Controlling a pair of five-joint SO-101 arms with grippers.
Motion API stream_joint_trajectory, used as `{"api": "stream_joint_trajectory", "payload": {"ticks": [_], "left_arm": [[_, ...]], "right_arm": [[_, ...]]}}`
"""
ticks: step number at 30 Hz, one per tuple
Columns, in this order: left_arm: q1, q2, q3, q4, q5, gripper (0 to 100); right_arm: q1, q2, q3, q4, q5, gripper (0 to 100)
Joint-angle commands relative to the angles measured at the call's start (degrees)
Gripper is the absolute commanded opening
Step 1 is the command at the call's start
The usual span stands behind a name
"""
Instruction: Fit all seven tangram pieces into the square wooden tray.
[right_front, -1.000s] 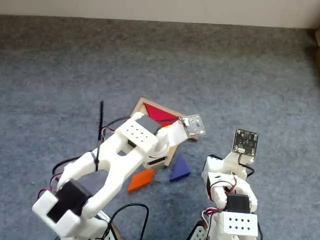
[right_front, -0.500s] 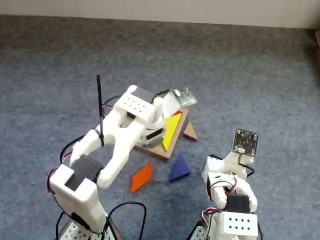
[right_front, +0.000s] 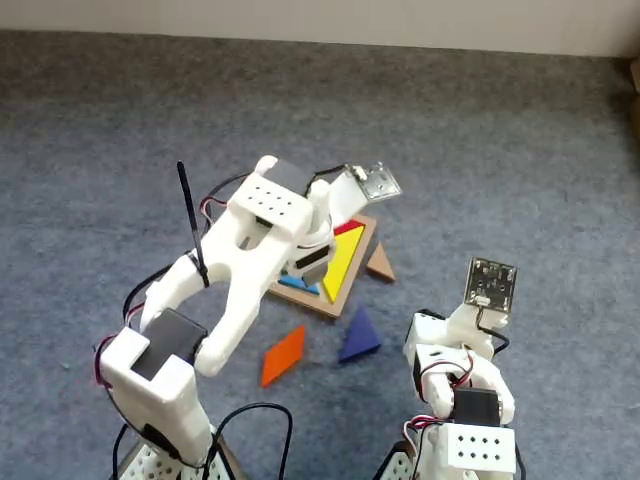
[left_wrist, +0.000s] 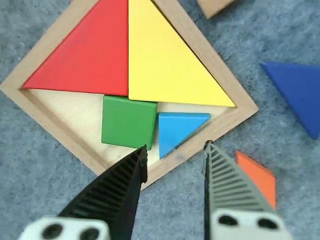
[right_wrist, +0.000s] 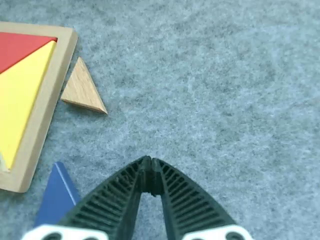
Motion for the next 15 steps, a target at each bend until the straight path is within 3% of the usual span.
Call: {"api": "stream_joint_trajectory", "payload": {"ticks": [1, 8, 15], "left_arm": [[-4.88, -0.22, -2.68, 0.18, -0.26, 19], [-12.97, -0.13, -1.98, -5.27, -0.26, 19], [-11.82, -0.13, 7.96, -11.25, -0.35, 19]], "right_arm": [[0.75, -0.84, 5.85, -0.75, 0.44, 1.2], [0.75, -0.84, 5.85, -0.75, 0.44, 1.2], [0.75, -0.84, 5.85, -0.75, 0.44, 1.2]]}}
